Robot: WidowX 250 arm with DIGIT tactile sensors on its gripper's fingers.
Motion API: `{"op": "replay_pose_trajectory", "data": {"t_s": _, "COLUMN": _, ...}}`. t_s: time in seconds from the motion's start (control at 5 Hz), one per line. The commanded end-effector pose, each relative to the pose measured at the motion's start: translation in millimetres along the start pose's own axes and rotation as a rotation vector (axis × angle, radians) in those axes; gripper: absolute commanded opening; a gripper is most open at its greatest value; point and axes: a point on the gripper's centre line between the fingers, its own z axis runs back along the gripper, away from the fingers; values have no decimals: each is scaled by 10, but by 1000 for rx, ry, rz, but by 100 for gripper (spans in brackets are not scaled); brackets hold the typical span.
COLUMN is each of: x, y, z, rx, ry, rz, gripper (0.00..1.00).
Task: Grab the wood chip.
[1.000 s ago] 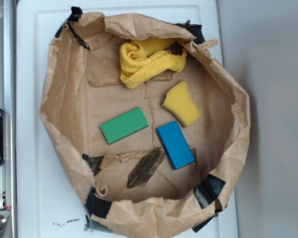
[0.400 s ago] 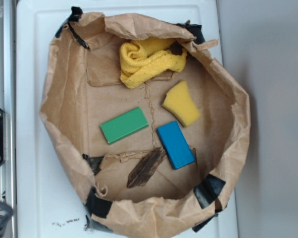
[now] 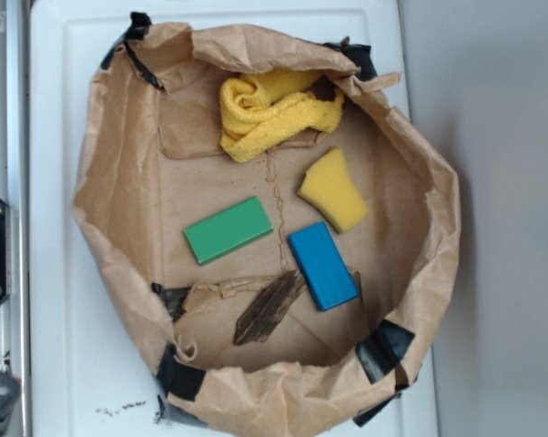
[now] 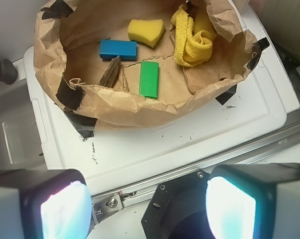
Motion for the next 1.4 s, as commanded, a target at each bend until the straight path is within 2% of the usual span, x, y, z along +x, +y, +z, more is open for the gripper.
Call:
{"op": "replay_pose_trajectory", "data": {"t_s": 0.0, "x": 530, "y": -351, "z": -609, "rx": 45, "ry": 27, "rz": 95, "gripper": 100}}
{"op": "replay_pose_trajectory", "data": {"t_s": 0.2, "x": 723, "y": -360, "z": -880, "rx": 72, "ry": 8, "rz": 142, "gripper": 100}}
{"op": "replay_pose_trajectory", "data": {"t_s": 0.4, "x": 892, "y": -349, "z": -1212, "rx": 30, "ry": -63, "rz": 143, "gripper": 100}}
{"op": "replay_pose_trajectory", "data": {"t_s": 0.6, "x": 1046, "y": -322, "z": -1388, "rx": -37, "ry": -92, "rz": 138, "gripper": 100}}
{"op": "replay_pose_trajectory", "data": {"t_s": 1.2, "x": 1046, "y": -322, "z": -1388, "rx": -37, "ry": -92, "rz": 138, "gripper": 100}}
